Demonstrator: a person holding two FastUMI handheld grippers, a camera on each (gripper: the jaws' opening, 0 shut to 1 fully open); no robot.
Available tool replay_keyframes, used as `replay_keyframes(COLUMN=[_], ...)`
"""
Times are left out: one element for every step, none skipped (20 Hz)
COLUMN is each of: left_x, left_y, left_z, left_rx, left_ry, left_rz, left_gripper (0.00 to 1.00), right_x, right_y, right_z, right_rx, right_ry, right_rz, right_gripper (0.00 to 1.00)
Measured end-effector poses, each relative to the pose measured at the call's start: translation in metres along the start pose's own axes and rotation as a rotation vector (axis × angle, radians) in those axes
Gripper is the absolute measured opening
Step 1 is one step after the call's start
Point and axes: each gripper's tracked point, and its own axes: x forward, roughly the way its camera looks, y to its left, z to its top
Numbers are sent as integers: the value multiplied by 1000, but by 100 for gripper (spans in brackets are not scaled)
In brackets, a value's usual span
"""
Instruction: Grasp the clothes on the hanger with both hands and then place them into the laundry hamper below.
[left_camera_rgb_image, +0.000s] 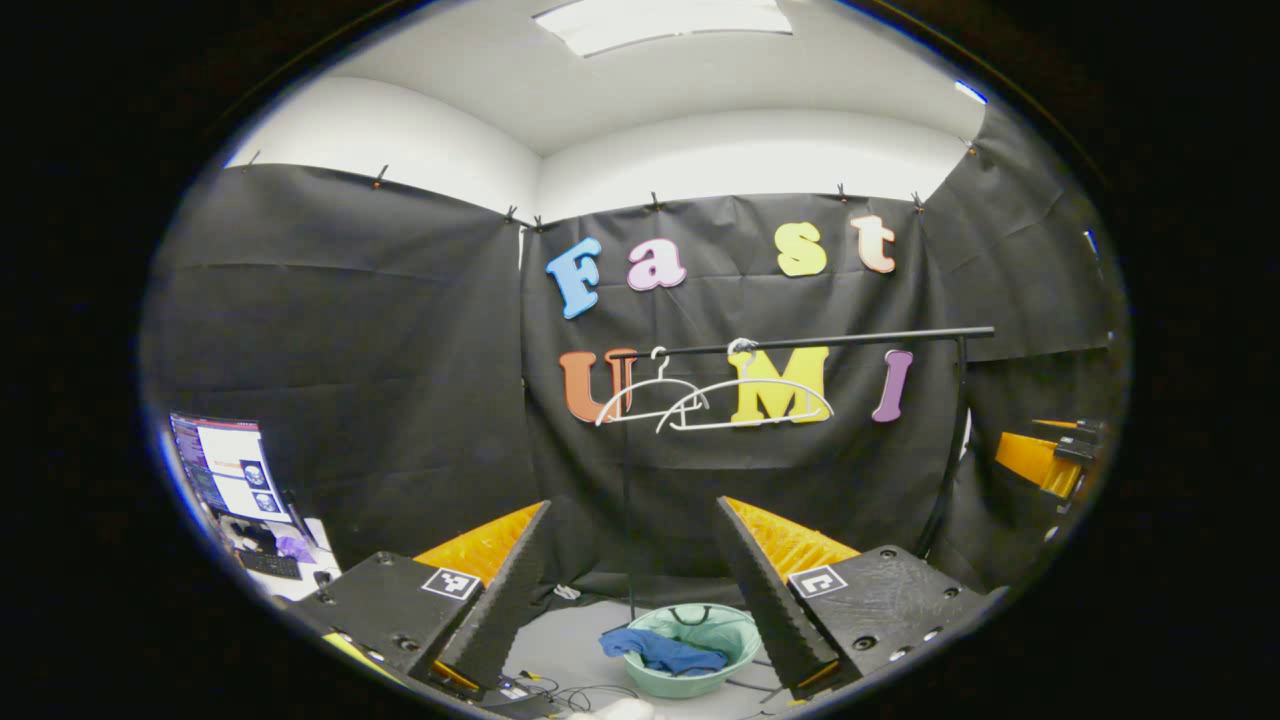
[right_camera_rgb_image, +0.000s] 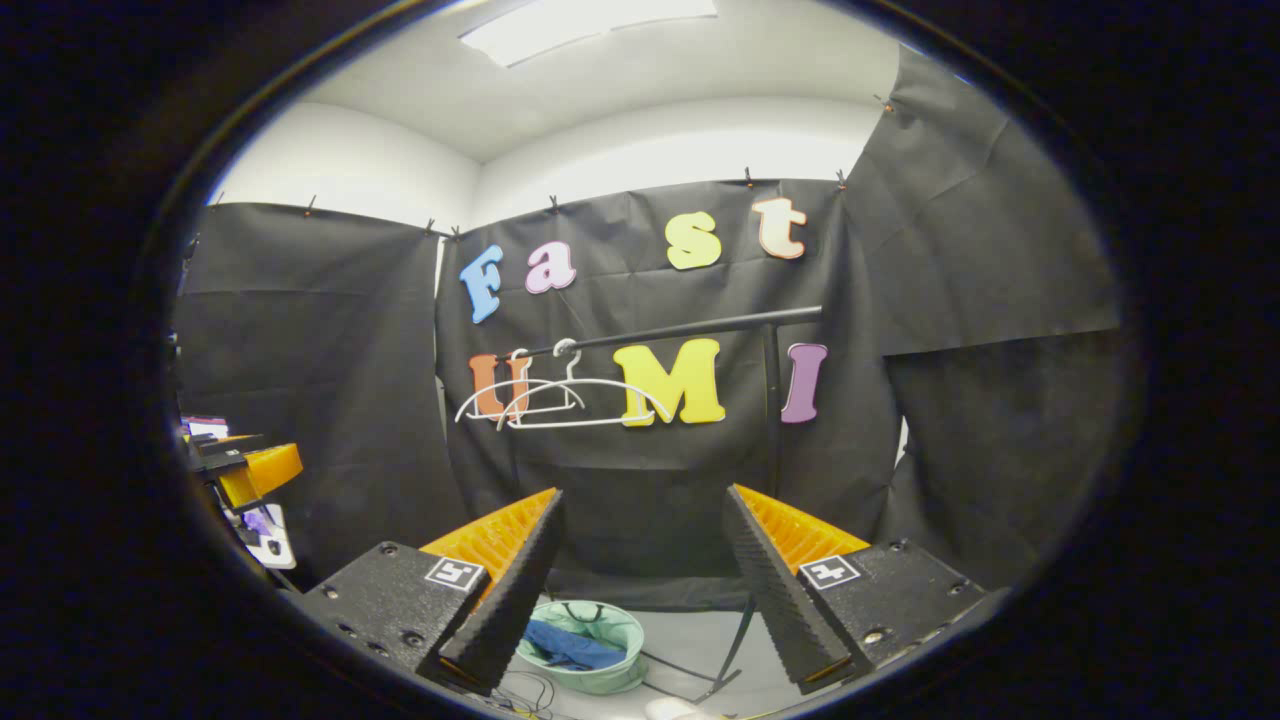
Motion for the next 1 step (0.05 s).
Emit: replay_keyframes(left_x=[-5], left_y=[2], left_z=[2], left_rx=[-3], left_ry=[-5], left_rz=[-3], left_gripper=[100], right_x=[-3], right_y=[2], right_z=[5], right_rx=[-1], right_ry=[-7], right_rz=[2], right_gripper=[99])
